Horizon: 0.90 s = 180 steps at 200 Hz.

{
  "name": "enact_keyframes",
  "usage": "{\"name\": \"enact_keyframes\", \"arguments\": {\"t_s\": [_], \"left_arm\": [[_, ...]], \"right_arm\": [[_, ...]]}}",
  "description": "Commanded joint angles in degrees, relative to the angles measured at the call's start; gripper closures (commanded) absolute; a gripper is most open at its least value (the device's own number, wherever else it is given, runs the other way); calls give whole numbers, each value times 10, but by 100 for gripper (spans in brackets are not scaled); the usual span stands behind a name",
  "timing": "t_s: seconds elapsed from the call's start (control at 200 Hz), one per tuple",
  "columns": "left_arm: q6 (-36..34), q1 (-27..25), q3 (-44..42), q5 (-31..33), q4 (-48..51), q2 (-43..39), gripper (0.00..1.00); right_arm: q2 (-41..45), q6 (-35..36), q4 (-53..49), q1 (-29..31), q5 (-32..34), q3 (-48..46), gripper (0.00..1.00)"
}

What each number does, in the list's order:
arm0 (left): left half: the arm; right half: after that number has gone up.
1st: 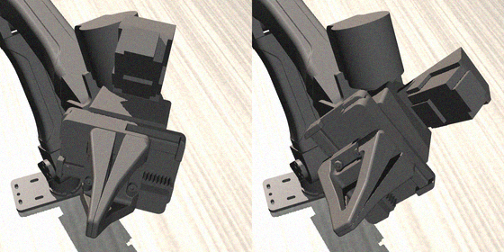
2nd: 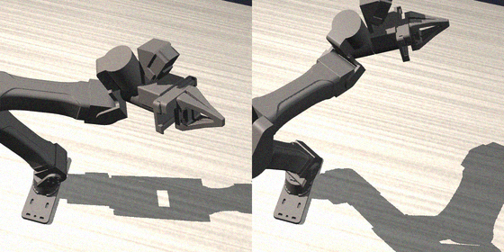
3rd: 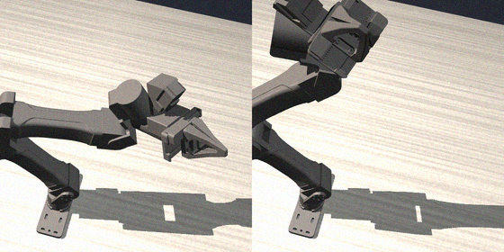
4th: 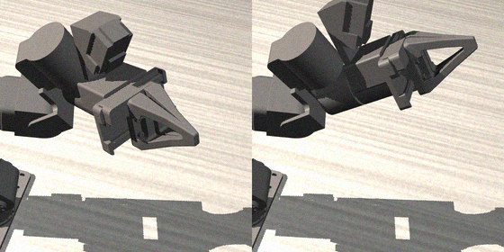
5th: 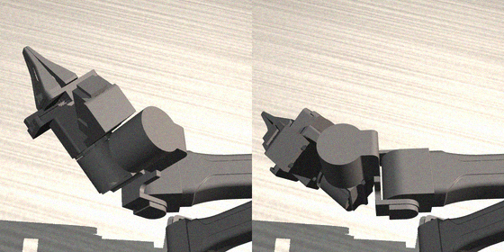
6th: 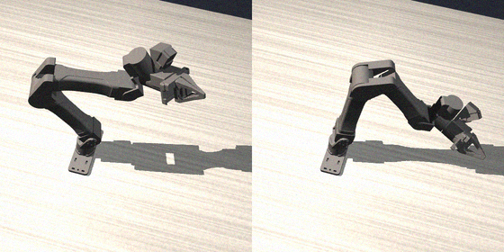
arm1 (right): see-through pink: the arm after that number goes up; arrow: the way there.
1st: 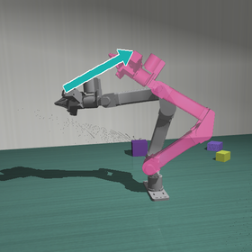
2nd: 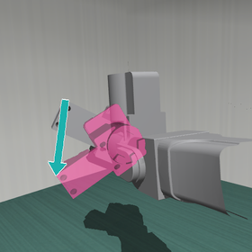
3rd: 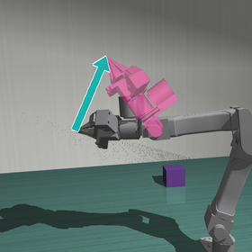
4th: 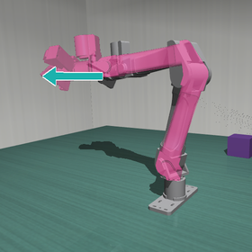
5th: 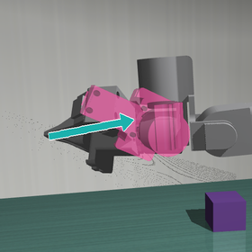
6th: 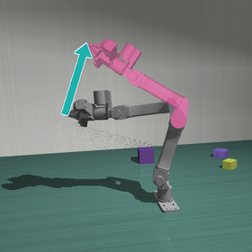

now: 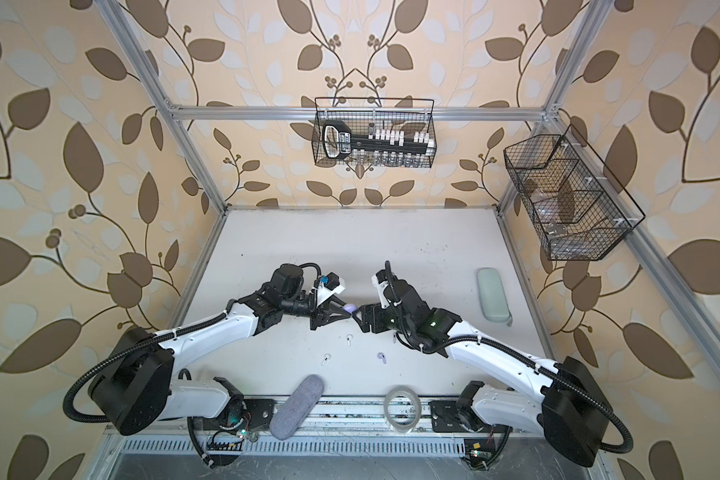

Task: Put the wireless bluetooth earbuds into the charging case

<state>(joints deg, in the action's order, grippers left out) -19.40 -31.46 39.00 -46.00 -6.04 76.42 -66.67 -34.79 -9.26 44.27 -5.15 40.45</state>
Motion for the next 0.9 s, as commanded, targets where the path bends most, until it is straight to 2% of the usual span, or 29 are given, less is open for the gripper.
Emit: {"name": "enact_keyframes", "arguments": {"t_s": [0.0,0.665,0.895], "left_arm": [[-15,0,-5,-8,-7,-22,100],[-20,0,4,-20,20,-31,100],[8,-1,-3,-21,-14,-26,100]], "right_arm": [[-14,-8,13,-7,-16,19,16],[-75,-4,24,-53,-29,61,17],[-80,2,3,-54,-21,66,18]]}}
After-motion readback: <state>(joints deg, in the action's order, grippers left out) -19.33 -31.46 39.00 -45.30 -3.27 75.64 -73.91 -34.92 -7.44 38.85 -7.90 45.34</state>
